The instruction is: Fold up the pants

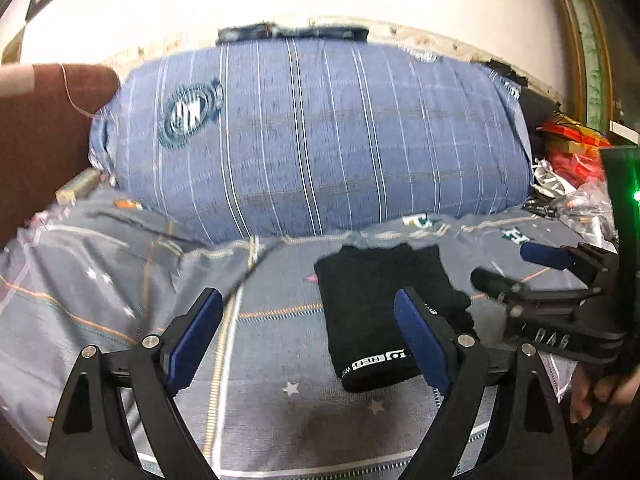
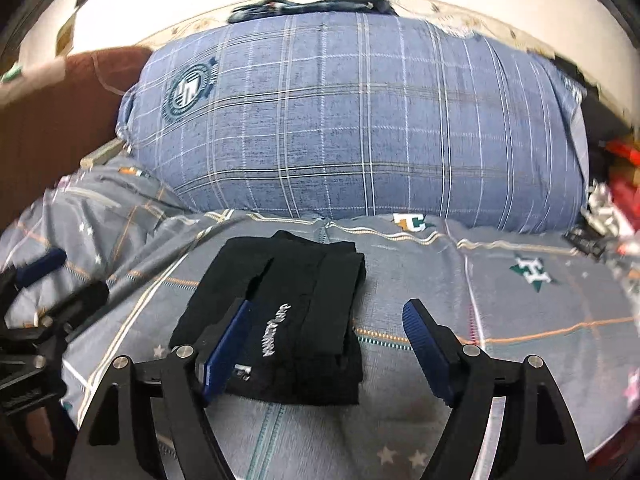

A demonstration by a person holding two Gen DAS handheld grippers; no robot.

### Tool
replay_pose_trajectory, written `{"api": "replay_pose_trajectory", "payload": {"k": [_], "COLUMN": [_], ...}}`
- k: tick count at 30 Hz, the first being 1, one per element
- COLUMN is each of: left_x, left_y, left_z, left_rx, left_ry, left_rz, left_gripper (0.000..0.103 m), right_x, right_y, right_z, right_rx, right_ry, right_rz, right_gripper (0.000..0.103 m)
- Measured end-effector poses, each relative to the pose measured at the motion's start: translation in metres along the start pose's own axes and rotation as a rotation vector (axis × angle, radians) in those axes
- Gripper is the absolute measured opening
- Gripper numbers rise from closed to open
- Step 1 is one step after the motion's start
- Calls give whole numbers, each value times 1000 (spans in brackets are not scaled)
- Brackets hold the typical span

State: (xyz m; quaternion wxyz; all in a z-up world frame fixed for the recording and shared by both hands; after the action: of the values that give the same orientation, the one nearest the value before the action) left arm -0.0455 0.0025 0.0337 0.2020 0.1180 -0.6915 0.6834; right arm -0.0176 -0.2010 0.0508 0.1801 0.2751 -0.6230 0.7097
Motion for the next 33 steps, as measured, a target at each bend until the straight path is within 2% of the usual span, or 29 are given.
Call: {"api": "replay_pose_trajectory", "payload": {"k": [4, 11, 13, 18, 26, 33], "left_x": [24, 61, 70, 91, 101, 100], "left_y": [-8, -17, -20, -30, -41, -45], "left_z": [-4, -9, -7, -2, 5, 3], "left_rx": [-4, -8, -22, -46, -66, -38], "left_ry": [-34, -77, -98, -136, -136, -148], "left_rz": [49, 121, 144, 214, 239, 229], "left_gripper": [90, 96, 103, 103, 103, 103], "right_x": [25, 70, 81, 101, 118, 125], "right_y": [-4, -18, -22, -30, -39, -41], "right_z": [-18, -28, -28, -29, -23, -13], "right_rx": [52, 50, 43, 34, 14, -7], "right_ry": [21, 34, 38, 35, 33, 27], "right_rz": [23, 97, 114, 142, 167, 180], "right_gripper": [79, 80, 80, 80, 80, 81]}}
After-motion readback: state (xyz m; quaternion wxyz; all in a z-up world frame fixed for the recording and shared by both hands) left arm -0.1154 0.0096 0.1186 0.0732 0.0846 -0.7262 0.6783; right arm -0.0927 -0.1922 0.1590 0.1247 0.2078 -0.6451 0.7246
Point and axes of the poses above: each gripper's, at about its wrist camera, not at the fingertips, and x roughly against the way its jaws point, z to its right, y to its underside, the point moved 1 cm from there along -x, roughly the way its jaws point, and after that the axes turned 1 degree about y, right-handed, at the moved point
